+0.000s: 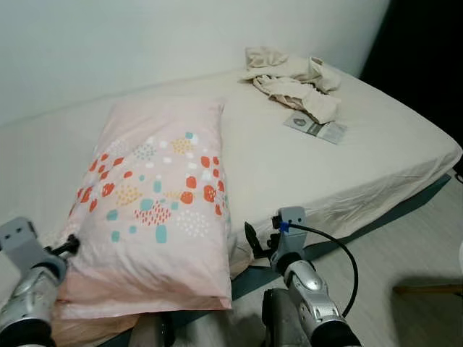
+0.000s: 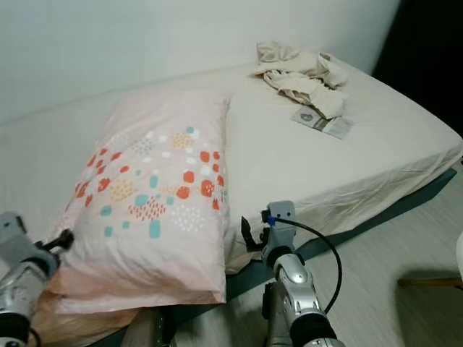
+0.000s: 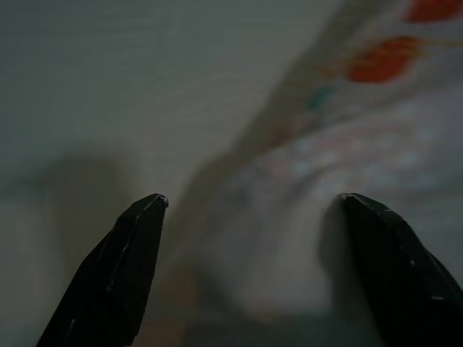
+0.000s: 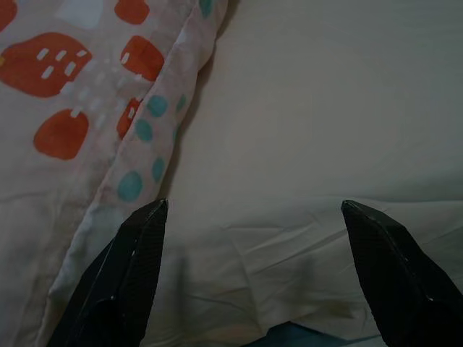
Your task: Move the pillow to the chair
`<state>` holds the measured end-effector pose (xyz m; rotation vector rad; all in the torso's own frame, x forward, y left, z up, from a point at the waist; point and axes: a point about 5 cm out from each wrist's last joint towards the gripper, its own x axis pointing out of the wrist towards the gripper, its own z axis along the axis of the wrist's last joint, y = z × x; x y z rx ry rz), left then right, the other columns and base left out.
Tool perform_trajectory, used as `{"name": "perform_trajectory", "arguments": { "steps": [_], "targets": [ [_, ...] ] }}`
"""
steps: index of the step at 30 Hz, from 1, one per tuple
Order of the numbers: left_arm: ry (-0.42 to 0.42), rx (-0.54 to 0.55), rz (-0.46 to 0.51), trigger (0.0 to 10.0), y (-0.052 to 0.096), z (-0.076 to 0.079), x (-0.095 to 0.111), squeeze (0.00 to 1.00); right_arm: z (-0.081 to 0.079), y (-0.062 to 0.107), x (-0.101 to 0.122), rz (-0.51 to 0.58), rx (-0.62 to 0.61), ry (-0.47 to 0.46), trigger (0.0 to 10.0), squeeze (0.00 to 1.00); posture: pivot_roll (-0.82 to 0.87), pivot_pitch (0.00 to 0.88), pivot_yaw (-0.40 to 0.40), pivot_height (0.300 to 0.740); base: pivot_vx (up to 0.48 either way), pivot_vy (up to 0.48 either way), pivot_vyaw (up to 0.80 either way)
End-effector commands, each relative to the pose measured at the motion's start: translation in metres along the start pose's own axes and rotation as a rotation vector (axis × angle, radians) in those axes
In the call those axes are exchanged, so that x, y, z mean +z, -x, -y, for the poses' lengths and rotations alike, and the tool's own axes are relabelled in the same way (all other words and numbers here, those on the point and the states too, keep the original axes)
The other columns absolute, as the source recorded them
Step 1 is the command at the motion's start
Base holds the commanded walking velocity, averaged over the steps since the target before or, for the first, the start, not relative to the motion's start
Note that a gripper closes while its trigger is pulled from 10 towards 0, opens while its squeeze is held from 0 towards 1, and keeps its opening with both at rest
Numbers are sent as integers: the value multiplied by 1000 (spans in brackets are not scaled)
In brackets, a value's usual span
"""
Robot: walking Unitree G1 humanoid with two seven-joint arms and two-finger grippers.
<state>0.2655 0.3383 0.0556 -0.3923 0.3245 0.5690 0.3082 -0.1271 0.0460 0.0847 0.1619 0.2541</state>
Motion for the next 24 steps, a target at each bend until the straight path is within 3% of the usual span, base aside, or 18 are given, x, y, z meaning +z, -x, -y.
{"name": "perform_trajectory", "arguments": {
  "steps": [1,5,7,9,12,15,17,18,19,20,21,22,23,24],
  "targets": [
    [18,45,-62,10000,3,-18,-11,1000,0,-1,1,-2,-3,-10,10000,0,-55,135,22,590,0,0,0],
    [25,98,-82,10000,6,-39,-13,1000,2,-2,2,-3,-9,-16,10000,0,-50,134,17,590,0,0,0],
    [18,101,-91,10000,6,-42,-14,1000,2,-2,2,-3,-10,-18,10000,0,-50,134,17,590,0,0,0],
    [-40,-10,-212,10000,9,-39,-28,1000,3,-3,3,-4,-13,-28,10000,0,-45,134,13,590,0,0,0],
    [-79,-105,-286,10000,13,-32,-38,1000,4,-3,3,-6,-13,-30,10000,0,-43,133,12,590,0,0,0],
    [-113,-255,-360,10000,19,-15,-52,1000,4,-3,3,-8,-11,-31,10000,0,-42,133,11,590,0,0,0],
    [-144,-446,-435,9373,30,15,-69,1000,5,-4,4,-5,-19,-27,10000,0,-41,134,10,590,0,0,0],
    [-144,-446,-435,9373,30,15,-69,1000,5,-4,4,-5,-19,-27,10000,0,-41,134,10,590,0,0,0],
    [-132,-638,-474,7490,44,57,-83,1000,15,-3,6,3,-93,-13,10000,0,-52,139,9,590,0,0,0],
    [-132,-638,-474,7490,44,57,-83,1000,15,-3,6,3,-93,-13,10000,0,-52,139,9,590,0,0,0],
    [-118,-713,-478,6235,50,77,-87,863,24,-2,8,7,-147,-17,10000,0,-53,140,9,590,0,0,0],
    [-104,-788,-482,5608,56,100,-91,522,34,0,9,10,-210,-26,10000,0,-55,141,7,590,0,0,0],
    [-104,-788,-482,5608,56,100,-91,522,34,0,9,10,-210,-26,10000,0,-55,141,7,590,0,0,0],
    [-97,-852,-485,5255,61,119,-93,192,43,2,9,6,-267,-29,10000,0,-55,143,7,590,0,0,0]
  ]
}}
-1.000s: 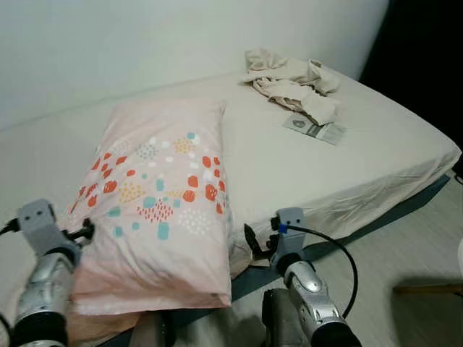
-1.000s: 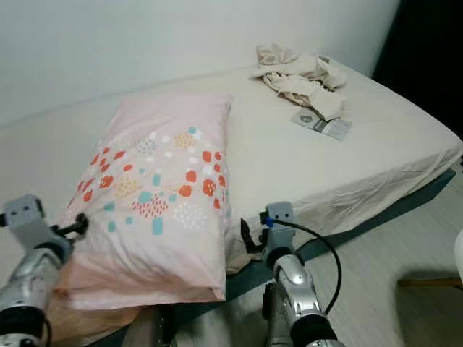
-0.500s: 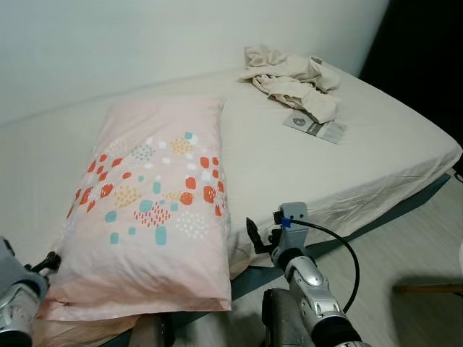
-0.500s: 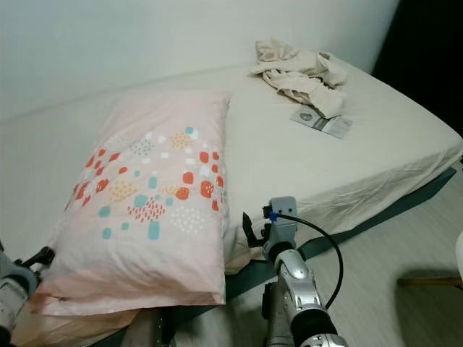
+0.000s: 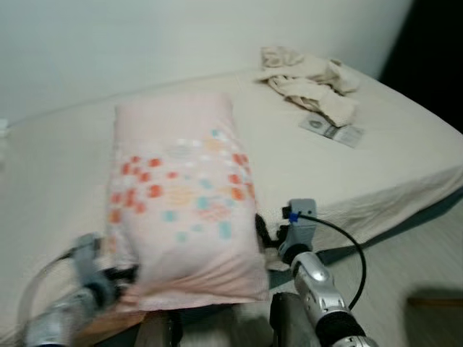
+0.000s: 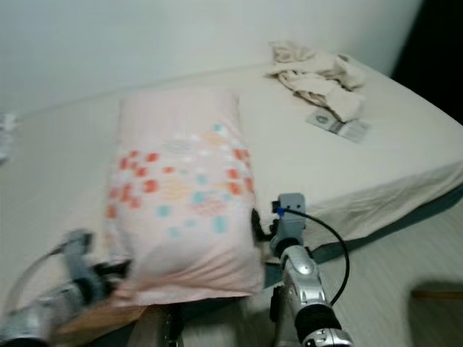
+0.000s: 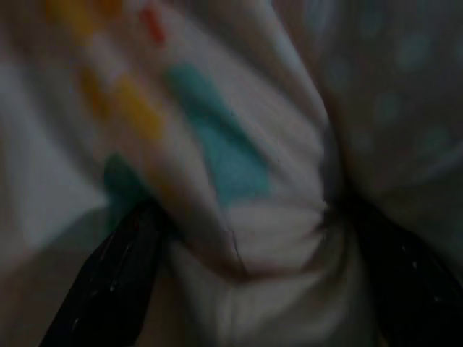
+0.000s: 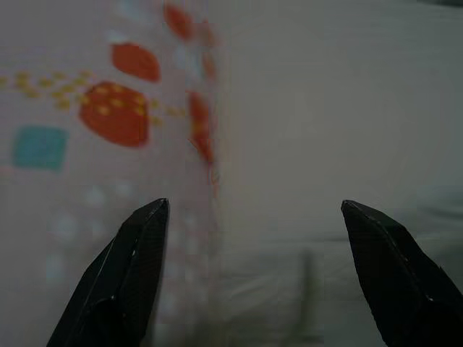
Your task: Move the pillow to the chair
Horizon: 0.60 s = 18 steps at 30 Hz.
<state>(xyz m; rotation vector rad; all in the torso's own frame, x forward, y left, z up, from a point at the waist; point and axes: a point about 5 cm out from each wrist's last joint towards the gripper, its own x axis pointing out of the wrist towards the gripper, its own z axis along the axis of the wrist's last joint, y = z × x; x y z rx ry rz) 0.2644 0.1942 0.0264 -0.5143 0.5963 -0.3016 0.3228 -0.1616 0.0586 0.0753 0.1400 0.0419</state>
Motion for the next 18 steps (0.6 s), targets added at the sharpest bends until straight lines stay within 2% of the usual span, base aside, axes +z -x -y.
{"name": "perform_trajectory", "arguments": {
  "steps": [1,2,3,4,5,6,7,8,10,12,14,16,17,18],
  "targets": [
    [-9,-80,-25,5255,-8,16,-1,192,9,4,-8,-26,-56,-21,10000,0,-55,143,7,590,0,0,0],
    [-16,-147,-27,5882,-22,38,1,0,23,6,-9,-34,-125,-7,10000,0,-56,144,6,590,0,0,0],
    [-28,-218,-32,6745,-37,62,3,0,38,9,-9,-39,-197,1,10000,0,-59,145,8,590,0,0,0],
    [-47,-266,-33,9412,-52,87,4,0,51,13,-8,-31,-260,-4,10000,0,-60,145,9,590,0,0,0],
    [-63,-293,-34,9412,-61,102,5,0,60,15,-7,-24,-297,-11,10000,0,-60,145,9,590,0,0,0],
    [-63,-293,-34,9412,-61,102,5,0,60,15,-7,-24,-297,-11,10000,0,-60,145,9,590,0,0,0],
    [-72,-311,-25,10000,-70,118,7,0,66,18,-6,-7,-321,-19,10000,0,-68,145,16,590,0,0,0],
    [-80,-310,-10,10000,-75,130,9,0,69,20,-4,9,-335,-31,10000,0,-77,145,24,590,0,0,0],
    [-65,-291,47,10000,-84,150,19,0,68,19,0,47,-306,-101,10000,0,-81,145,26,590,0,0,0],
    [-115,-261,92,10000,-88,156,29,0,58,17,4,70,-231,-121,10000,0,-93,146,33,590,0,0,0],
    [-141,-236,105,10000,-89,153,34,0,54,17,4,71,-200,-118,10000,0,-94,146,34,590,0,0,0],
    [-135,-150,149,10000,-88,137,47,0,44,15,2,53,-144,-114,10000,0,-91,146,35,590,0,0,0],
    [-135,-150,149,10000,-88,137,47,0,44,15,2,53,-144,-114,10000,0,-91,146,35,590,0,0,0],
    [-106,-108,188,10000,-85,125,57,0,38,14,0,40,-112,-119,10000,0,-87,147,33,590,0,0,0]
  ]
}}
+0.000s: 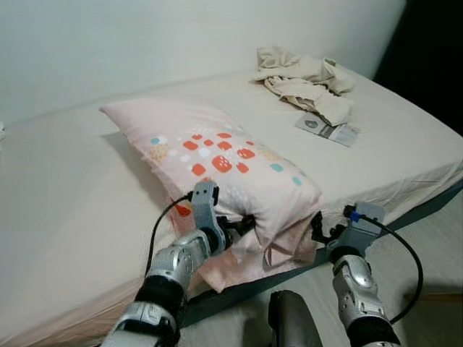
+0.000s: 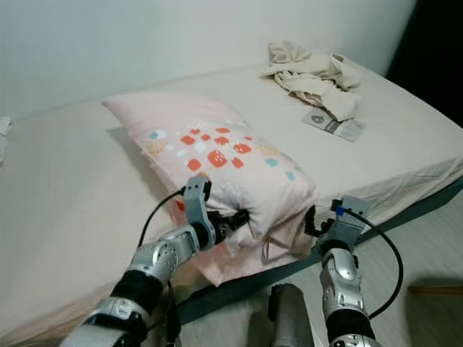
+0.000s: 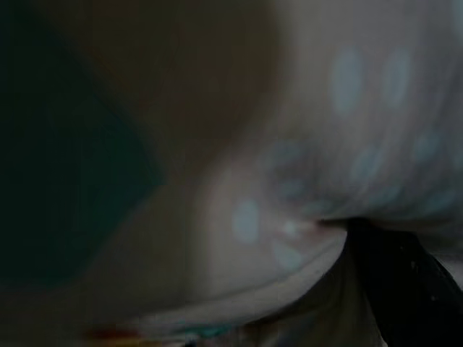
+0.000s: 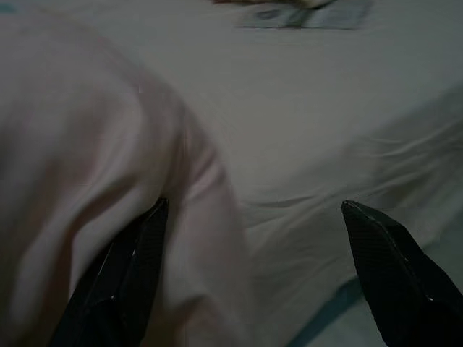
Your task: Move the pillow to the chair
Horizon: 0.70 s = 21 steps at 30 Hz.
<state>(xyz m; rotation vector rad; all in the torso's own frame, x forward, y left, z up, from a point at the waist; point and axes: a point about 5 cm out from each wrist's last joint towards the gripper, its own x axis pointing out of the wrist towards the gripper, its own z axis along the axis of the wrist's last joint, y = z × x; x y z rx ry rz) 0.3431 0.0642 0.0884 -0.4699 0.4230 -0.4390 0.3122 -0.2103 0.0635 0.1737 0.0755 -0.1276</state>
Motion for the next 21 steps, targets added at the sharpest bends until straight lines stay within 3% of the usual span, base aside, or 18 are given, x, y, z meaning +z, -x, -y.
{"name": "perform_trajectory", "arguments": {
  "steps": [1,2,5,6,7,8,9,11,12,13,16,18,19,21],
  "targets": [
    [-1,83,99,10000,6,-21,22,0,-15,3,-11,-53,76,-16,10000,0,-86,147,31,590,0,0,0],
    [-9,113,121,10000,10,-30,28,0,-19,3,-12,-63,100,-17,10000,0,-83,147,28,590,0,0,0],
    [-220,299,132,10000,34,-77,46,0,-43,4,-18,-94,216,10,10000,0,-77,147,21,590,0,0,0],
    [-220,299,132,10000,34,-77,46,0,-43,4,-18,-94,216,10,10000,0,-77,147,21,590,0,0,0],
    [-302,396,126,10000,51,-102,54,0,-55,5,-21,-118,269,31,10000,0,-77,147,21,590,0,0,0],
    [-350,451,127,10000,62,-115,59,0,-60,6,-23,-127,286,30,10000,0,-77,147,21,590,0,0,0],
    [-350,451,127,10000,62,-115,59,0,-60,6,-23,-127,286,30,10000,0,-77,147,21,590,0,0,0],
    [-432,524,121,10000,80,-134,66,0,-67,6,-25,-135,297,30,10000,0,-60,145,7,590,0,0,0],
    [-432,524,121,10000,80,-134,66,0,-67,6,-25,-135,297,30,10000,0,-60,145,7,590,0,0,0],
    [-480,554,112,10000,89,-142,69,0,-70,6,-25,-135,298,24,10000,0,-61,145,8,590,0,0,0],
    [-471,616,110,10000,119,-166,69,0,-74,4,-25,-133,275,-19,10000,0,-60,148,11,590,0,0,0],
    [-471,616,110,10000,119,-166,69,0,-74,4,-25,-133,275,-19,10000,0,-60,148,11,590,0,0,0],
    [-431,579,116,10000,137,-177,64,0,-74,3,-21,-122,261,-47,10000,0,-53,151,7,590,0,0,0],
    [-412,540,120,10000,142,-179,62,0,-73,3,-19,-116,260,-60,10000,0,-49,152,5,590,0,0,0]
  ]
}}
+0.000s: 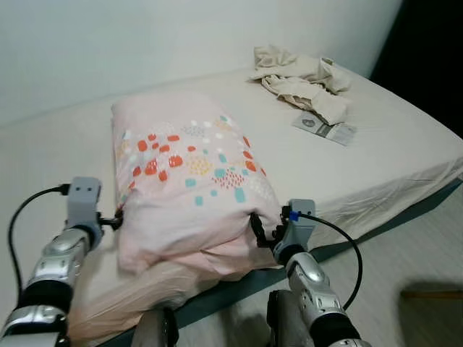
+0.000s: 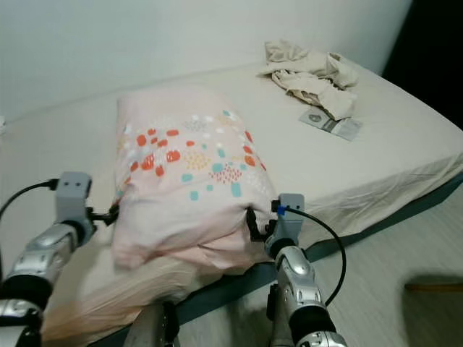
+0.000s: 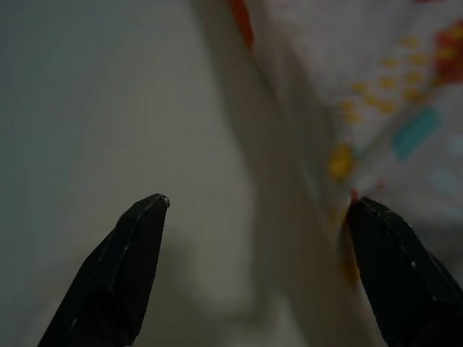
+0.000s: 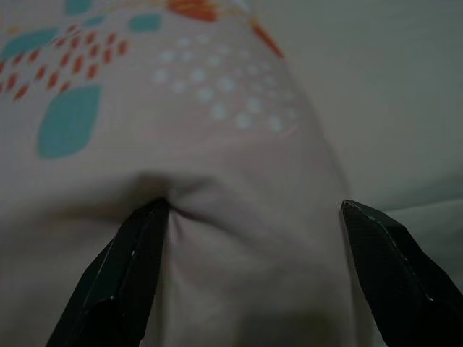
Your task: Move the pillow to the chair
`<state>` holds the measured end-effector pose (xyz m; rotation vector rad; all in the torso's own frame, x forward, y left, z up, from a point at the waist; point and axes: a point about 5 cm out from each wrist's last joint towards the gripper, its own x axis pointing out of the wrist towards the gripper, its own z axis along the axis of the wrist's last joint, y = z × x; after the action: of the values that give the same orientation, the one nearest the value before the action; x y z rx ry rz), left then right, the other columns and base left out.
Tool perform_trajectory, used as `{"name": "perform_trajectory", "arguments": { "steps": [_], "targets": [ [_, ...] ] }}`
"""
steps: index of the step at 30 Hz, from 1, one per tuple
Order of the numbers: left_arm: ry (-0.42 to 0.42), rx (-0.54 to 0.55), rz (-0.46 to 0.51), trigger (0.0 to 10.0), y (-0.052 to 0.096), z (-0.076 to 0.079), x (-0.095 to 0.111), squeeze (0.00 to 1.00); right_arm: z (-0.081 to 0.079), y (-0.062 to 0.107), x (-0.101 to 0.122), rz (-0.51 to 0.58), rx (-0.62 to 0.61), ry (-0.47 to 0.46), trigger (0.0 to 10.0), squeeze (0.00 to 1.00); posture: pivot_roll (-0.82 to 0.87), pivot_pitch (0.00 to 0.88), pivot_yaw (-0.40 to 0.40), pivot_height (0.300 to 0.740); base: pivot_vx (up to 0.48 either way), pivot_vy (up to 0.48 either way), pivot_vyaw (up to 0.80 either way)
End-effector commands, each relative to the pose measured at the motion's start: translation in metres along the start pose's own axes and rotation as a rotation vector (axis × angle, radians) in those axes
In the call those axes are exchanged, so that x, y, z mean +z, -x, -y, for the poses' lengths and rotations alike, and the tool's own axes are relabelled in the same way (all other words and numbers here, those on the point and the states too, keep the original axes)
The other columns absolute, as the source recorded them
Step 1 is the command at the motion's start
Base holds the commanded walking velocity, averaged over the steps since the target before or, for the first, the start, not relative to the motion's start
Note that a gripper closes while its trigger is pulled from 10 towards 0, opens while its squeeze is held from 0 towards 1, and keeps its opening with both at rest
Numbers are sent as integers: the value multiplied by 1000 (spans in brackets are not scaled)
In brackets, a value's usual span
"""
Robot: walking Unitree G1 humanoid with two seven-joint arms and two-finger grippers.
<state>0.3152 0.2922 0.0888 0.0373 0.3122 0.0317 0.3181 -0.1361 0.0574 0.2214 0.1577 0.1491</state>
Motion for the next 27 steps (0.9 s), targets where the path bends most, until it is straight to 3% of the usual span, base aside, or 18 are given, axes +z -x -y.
{"name": "perform_trajectory", "arguments": {
  "steps": [1,4,8,12,16,22,26,27],
  "targets": [
    [35,-62,7,10000,8,-6,-7,0,1,2,1,8,-10,-36,10000,0,-49,152,5,590,0,0,0],
    [63,-225,3,10000,18,5,-19,0,17,17,7,78,-72,-33,10000,0,-52,149,5,590,0,0,0],
    [108,-285,26,10000,22,23,-24,0,44,34,6,129,-193,-50,10000,0,-55,139,12,590,0,0,0],
    [216,-313,86,10000,17,46,-18,0,64,31,-12,24,-272,-154,10000,0,-47,136,8,590,0,0,0],
    [275,-302,121,10000,14,60,-15,0,73,22,-11,-28,-289,-172,10000,0,-32,130,-7,590,0,0,0],
    [338,-276,150,10000,19,74,-18,0,67,3,0,-77,-188,-297,10000,0,-24,126,-49,590,0,0,0],
    [361,-278,158,10000,25,80,-21,0,53,-6,6,-73,-75,-334,10000,0,-24,129,-75,590,0,0,0],
    [357,-282,159,10000,29,83,-23,0,43,-10,5,-101,6,-320,10000,0,-20,133,-103,590,0,0,0]
  ]
}}
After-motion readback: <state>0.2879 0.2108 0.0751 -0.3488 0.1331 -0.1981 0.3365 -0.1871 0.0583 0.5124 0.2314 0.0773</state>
